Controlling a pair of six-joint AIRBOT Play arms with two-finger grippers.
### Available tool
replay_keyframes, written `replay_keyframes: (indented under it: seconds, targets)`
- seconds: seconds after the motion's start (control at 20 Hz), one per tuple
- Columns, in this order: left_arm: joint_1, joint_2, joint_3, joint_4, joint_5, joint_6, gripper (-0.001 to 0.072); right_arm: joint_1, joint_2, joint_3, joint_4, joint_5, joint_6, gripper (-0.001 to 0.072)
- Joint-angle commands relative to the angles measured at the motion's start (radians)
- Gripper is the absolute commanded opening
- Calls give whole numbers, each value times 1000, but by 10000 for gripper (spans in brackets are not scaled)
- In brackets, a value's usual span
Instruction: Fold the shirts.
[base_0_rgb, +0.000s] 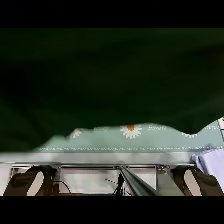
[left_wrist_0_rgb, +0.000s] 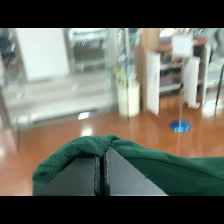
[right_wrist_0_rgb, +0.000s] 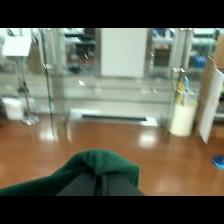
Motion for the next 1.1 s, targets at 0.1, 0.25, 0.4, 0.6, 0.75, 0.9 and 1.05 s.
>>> replay_keyframes:
  seconds: [0.1, 0.25, 0.4, 0.6, 0.75, 0.9, 1.05]
  targets:
    - [0, 14, 8, 37, -356, -118, 31, 1, -19, 61, -99, 430, 23, 30]
    - [0, -51, -26, 36, -506, -137, 31, 1, -113, 43, -99, 587, 29, 30]
    - [0, -143, -145, 37, -515, -112, 31, 1, -249, -22, -92, 587, 15, 30]
    - [-1, -348, -338, 21, -331, -53, 32, 2, -523, -87, -40, 576, 4, 30]
    - [-1, -568, -371, 3, -172, 11, 33, 16, -719, -87, -19, 448, 2, 30]
    - [-1, -768, -370, -112, -26, 72, 32, 82, -861, -87, -31, 232, -30, 31]
    - [-1, -895, -370, -150, 110, 93, 32, 129, -964, -87, -29, -32, -13, 31]
